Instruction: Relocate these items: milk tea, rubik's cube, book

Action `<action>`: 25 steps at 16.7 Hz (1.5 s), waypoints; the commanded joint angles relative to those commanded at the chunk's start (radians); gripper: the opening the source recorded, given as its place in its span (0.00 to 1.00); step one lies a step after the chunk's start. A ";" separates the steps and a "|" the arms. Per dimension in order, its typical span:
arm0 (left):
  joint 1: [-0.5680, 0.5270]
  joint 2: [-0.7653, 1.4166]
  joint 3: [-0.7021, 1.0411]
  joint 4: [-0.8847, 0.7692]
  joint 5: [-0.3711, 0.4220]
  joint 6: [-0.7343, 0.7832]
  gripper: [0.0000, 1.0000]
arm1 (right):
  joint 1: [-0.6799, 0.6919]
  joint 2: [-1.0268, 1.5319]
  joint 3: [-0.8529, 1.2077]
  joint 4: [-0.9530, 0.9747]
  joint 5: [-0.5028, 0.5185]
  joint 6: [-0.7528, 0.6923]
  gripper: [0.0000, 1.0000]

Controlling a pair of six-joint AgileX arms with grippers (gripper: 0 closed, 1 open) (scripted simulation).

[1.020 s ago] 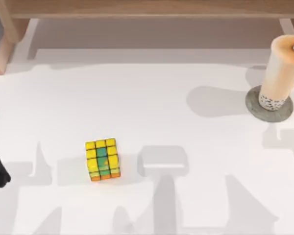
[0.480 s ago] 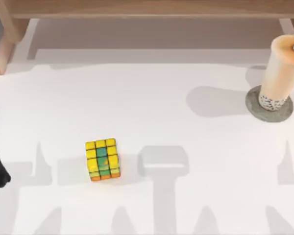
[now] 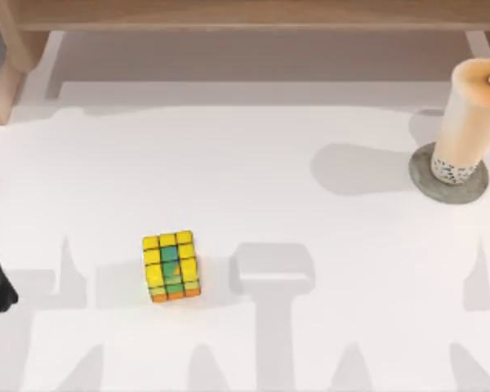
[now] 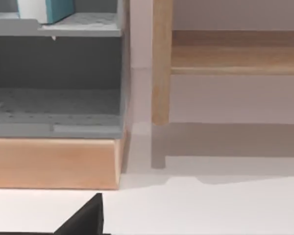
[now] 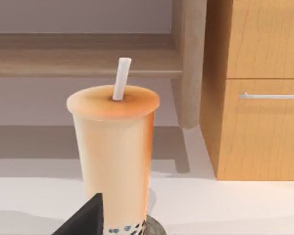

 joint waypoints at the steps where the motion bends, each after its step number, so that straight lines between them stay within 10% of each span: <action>1: -0.009 0.021 0.021 -0.018 0.000 -0.011 1.00 | 0.000 0.000 0.000 0.000 0.000 0.000 1.00; 25: -0.561 1.867 1.438 -1.126 0.001 -0.720 1.00 | 0.000 0.000 0.000 0.000 0.000 0.000 1.00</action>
